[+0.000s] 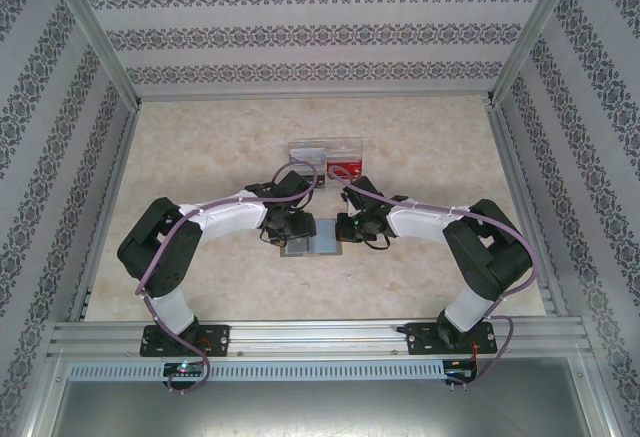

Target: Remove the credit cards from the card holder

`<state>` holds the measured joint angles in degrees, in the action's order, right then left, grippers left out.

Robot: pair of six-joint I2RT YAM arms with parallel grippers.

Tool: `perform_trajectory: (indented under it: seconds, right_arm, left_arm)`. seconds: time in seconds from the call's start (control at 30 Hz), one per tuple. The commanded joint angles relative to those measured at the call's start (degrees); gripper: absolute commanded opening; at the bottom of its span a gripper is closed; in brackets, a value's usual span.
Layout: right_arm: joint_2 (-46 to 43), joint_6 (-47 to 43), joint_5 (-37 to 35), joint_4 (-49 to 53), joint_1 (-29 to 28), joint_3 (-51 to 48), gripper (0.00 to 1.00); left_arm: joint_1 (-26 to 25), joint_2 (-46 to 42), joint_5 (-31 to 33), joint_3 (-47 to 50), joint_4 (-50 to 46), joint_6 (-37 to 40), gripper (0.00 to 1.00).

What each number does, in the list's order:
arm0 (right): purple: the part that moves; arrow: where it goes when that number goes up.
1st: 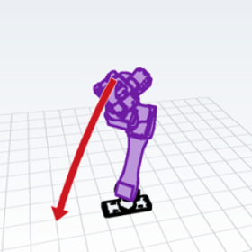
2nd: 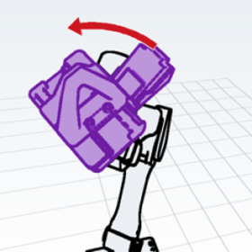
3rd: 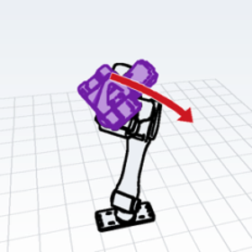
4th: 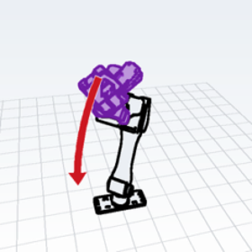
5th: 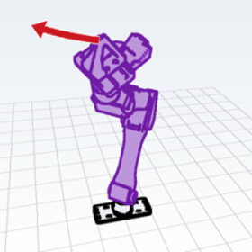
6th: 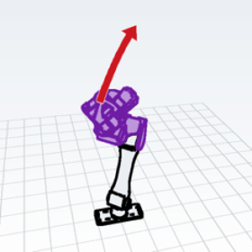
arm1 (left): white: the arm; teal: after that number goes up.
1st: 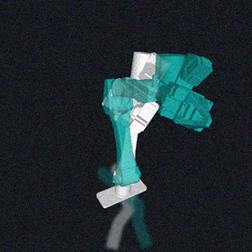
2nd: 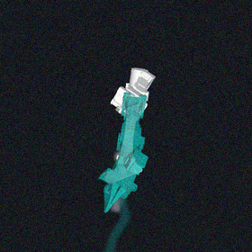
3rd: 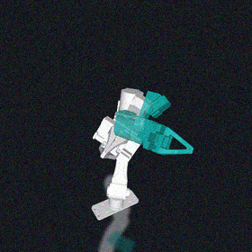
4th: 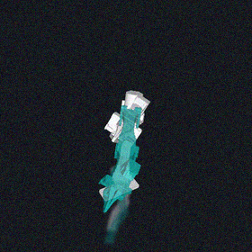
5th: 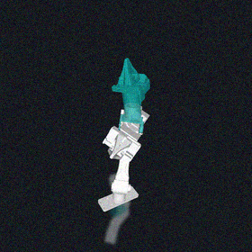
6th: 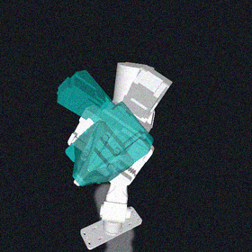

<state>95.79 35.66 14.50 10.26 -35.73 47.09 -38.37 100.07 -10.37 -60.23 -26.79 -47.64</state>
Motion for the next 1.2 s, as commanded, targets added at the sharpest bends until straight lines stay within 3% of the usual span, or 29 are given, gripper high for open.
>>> perform_trajectory:
  seconds: [0.0, 0.63, 1.17]
  right_arm:
    - [2.9, -0.1, -0.9, 1.3, 0.3, -1.3, 0.00]
    - [1.8, 0.5, -1.4, 0.6, 0.7, -1.8, 0.00]
    - [-13.8, 2.4, -6.0, 0.1, 5.8, -7.3, 0.00]
  left_arm:
    - [-1.6, 1.5, -3.6, 0.5, 3.4, -0.7, 0.65]
    - [-1.8, -0.1, -9.6, 0.6, 11.2, -1.5, 0.65]
    - [-4.8, 4.4, -13.7, -4.2, 16.2, -2.7, 0.62]
